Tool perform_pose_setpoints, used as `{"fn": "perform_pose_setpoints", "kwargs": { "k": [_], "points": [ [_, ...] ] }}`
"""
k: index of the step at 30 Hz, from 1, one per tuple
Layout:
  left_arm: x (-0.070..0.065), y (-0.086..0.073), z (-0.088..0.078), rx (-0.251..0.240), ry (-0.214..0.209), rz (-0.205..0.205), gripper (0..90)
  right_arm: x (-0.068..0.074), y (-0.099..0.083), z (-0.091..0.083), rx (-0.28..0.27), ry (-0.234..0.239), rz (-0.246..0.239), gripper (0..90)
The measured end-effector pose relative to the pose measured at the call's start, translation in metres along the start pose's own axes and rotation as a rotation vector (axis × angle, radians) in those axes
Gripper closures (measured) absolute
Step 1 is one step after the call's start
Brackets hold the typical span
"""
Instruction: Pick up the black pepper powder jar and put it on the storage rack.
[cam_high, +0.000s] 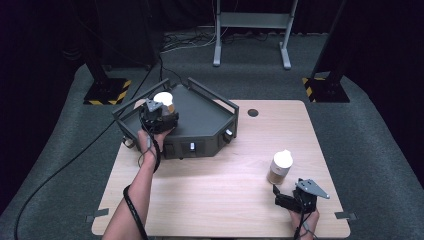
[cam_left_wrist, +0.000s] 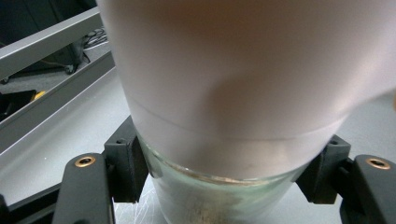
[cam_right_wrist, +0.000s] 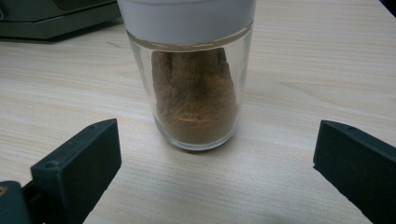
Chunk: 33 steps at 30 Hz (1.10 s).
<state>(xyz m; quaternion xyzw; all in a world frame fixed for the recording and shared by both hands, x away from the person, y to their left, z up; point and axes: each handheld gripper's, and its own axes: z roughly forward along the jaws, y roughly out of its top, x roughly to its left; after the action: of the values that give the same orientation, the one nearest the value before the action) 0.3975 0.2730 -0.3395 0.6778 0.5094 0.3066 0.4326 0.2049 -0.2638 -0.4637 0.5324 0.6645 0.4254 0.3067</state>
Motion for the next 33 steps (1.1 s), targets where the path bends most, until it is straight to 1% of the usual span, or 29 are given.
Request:
{"fn": "perform_pose_setpoints", "kwargs": {
  "k": [7, 21, 25, 26, 27, 28, 29, 31, 32, 33],
  "points": [
    [0.000, 0.002, 0.003, 0.004, 0.004, -0.004, 30.7, 0.000, 0.000, 0.000, 0.000, 0.001, 0.001, 0.0],
    [-0.001, 0.003, 0.003, 0.006, 0.007, 0.000, 30.6, 0.000, 0.000, 0.000, 0.002, 0.002, 0.000, 0.0],
    [-0.001, 0.006, 0.002, 0.018, 0.006, 0.000, 29.9, 0.000, 0.001, 0.000, 0.003, 0.003, 0.000, 0.0],
    [0.000, 0.007, 0.002, 0.020, 0.001, -0.009, 27.0, 0.000, 0.001, 0.000, 0.003, 0.003, 0.000, 0.0],
    [0.002, 0.010, 0.002, 0.034, -0.005, -0.024, 21.4, 0.000, 0.000, 0.000, 0.002, 0.003, 0.000, 0.0],
    [0.001, 0.012, 0.002, 0.047, -0.001, -0.030, 13.4, -0.001, 0.000, 0.000, 0.002, 0.002, 0.001, 0.0],
    [0.000, 0.014, 0.000, 0.053, 0.006, -0.028, 8.9, -0.001, 0.000, 0.000, 0.002, 0.002, 0.001, 0.0],
    [0.002, 0.018, -0.002, 0.080, -0.007, -0.038, 3.1, 0.000, 0.000, 0.000, 0.001, 0.002, 0.001, 0.0],
    [0.001, 0.021, -0.003, 0.094, -0.007, -0.037, 0.7, 0.000, 0.000, 0.000, 0.002, 0.002, 0.001, 0.0],
    [0.000, 0.022, -0.005, 0.101, -0.008, -0.032, 0.1, 0.000, 0.000, 0.000, 0.003, 0.002, 0.000, 0.0]
  ]
}}
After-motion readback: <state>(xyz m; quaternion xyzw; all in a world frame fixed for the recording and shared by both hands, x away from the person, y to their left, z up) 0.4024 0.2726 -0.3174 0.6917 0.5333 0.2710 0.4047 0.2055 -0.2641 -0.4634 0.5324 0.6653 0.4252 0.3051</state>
